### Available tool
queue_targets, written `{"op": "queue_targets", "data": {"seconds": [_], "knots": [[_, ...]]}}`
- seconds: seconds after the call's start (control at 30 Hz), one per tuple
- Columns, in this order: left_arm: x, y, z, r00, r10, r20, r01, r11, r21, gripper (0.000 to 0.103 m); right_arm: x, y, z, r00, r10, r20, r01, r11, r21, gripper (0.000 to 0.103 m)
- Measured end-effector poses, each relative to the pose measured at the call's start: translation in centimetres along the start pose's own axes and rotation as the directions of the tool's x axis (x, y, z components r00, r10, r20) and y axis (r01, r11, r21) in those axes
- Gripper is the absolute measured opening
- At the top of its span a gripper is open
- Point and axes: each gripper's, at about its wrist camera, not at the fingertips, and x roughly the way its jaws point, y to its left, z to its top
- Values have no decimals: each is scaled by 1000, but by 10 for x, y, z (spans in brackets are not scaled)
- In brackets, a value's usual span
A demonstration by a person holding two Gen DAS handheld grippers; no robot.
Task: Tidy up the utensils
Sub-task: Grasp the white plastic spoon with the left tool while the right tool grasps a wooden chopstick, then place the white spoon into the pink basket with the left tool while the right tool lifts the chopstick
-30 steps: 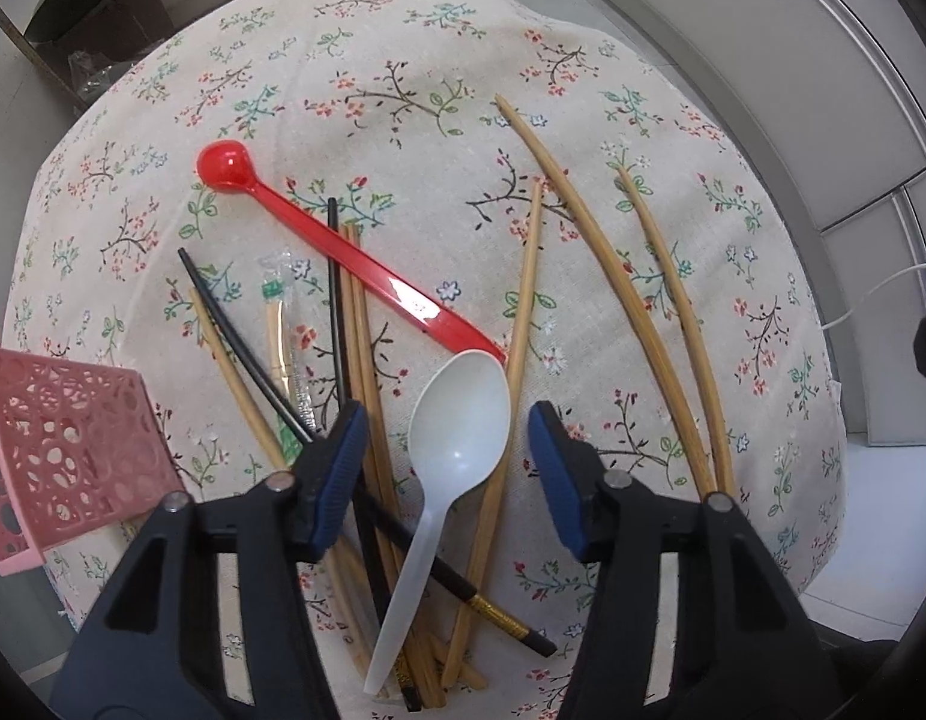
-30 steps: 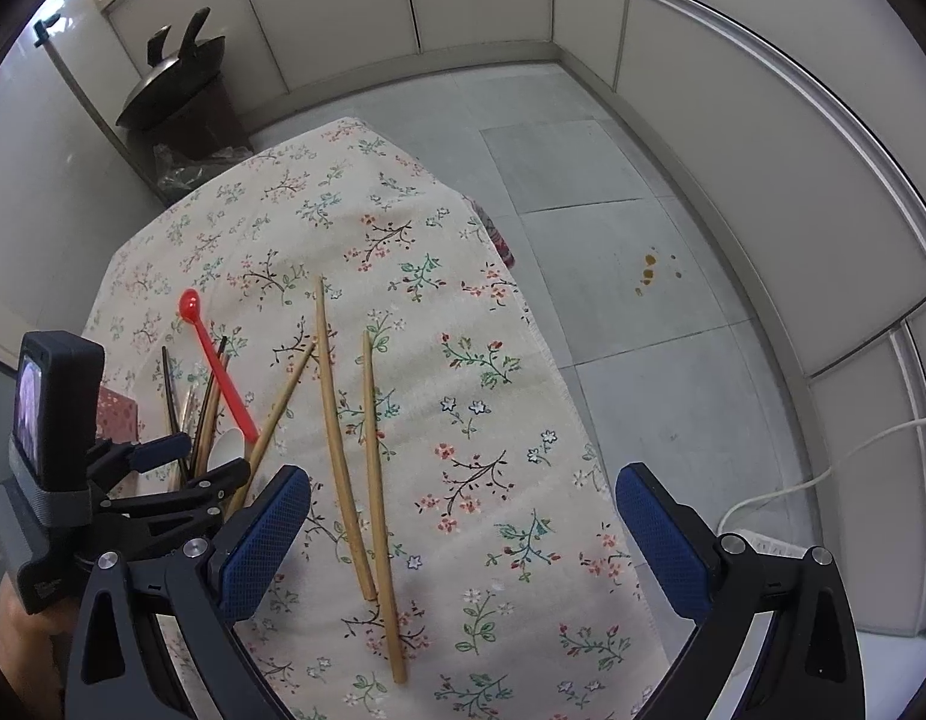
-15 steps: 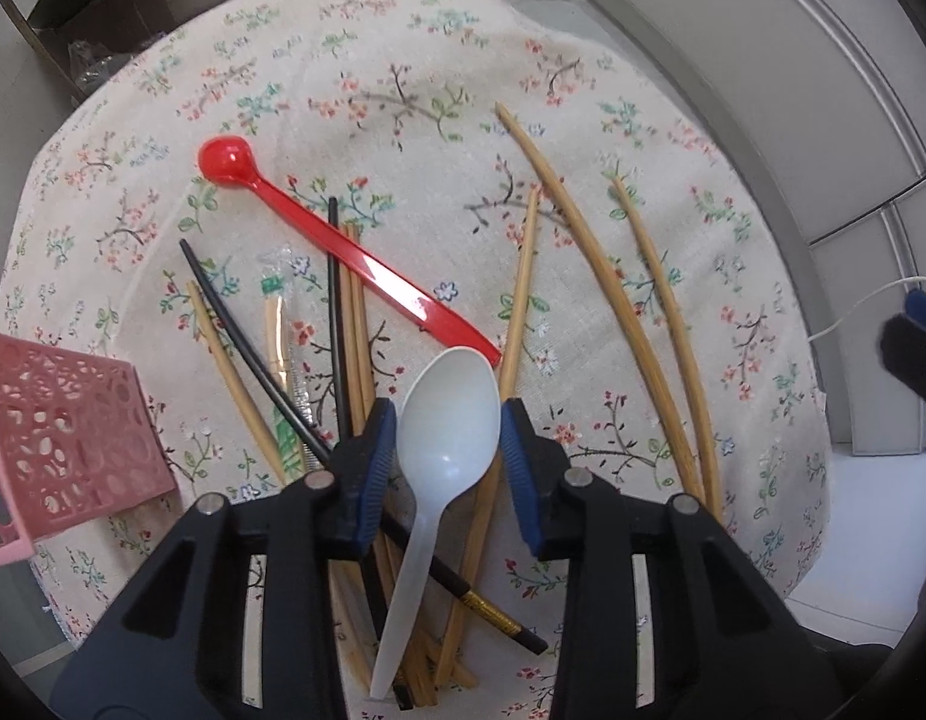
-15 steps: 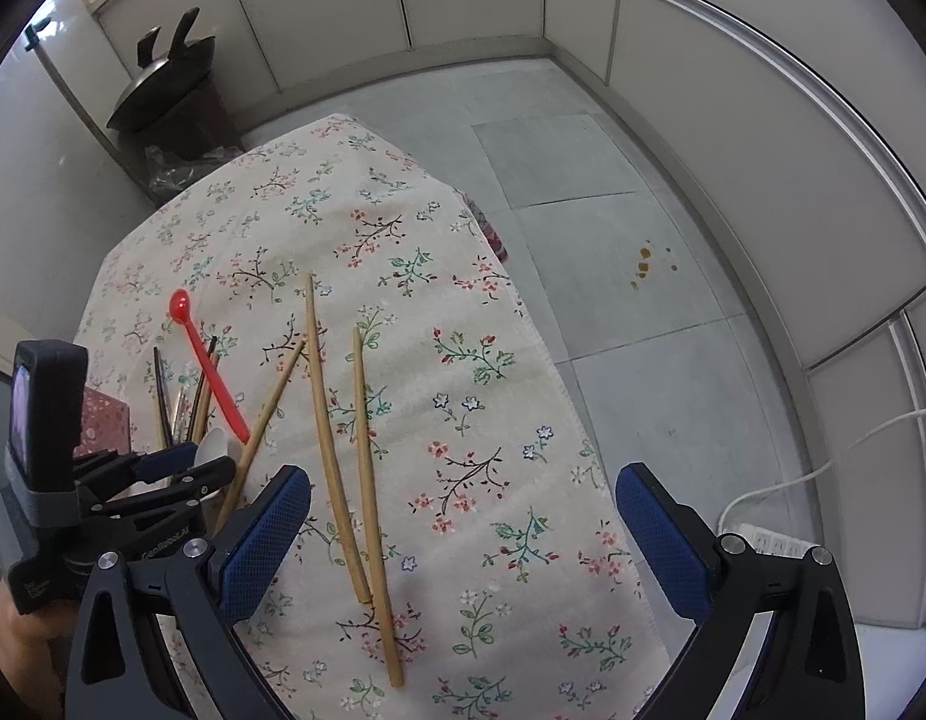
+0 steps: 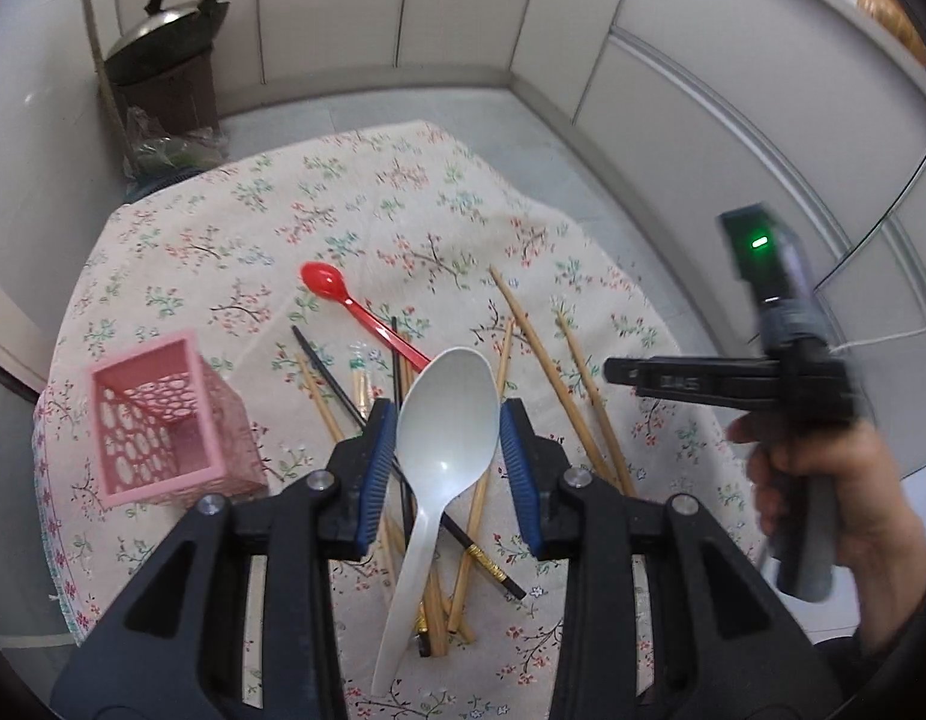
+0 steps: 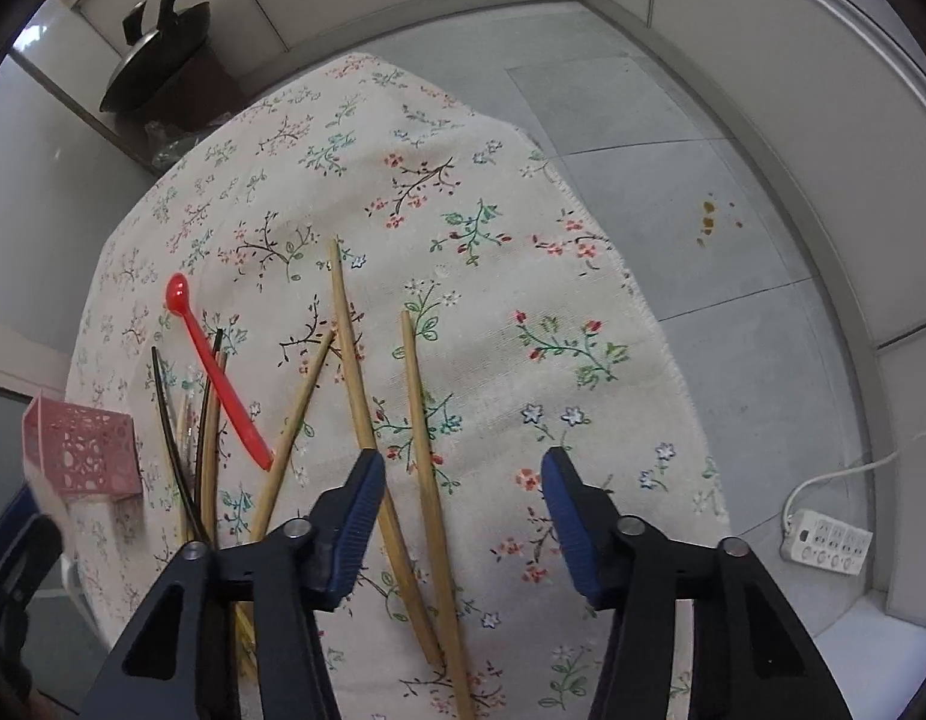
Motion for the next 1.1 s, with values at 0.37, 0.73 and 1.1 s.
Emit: {"op": "queue_targets", "data": {"seconds": [0.37,0.73,1.1], "knots": [[-44,34,-6,986,-55,160,68,995,-77,38,38,29,13,997,-75,-25,73,996,-55,17],[-63,47,-6,967,-75,243,103,989,-106,38,18,44,9,992,-117,52,123,983,-134,6],[-91,73,-2,835,18,550,84,984,-160,38,-117,67,-21,927,41,372,47,973,-224,6]]}}
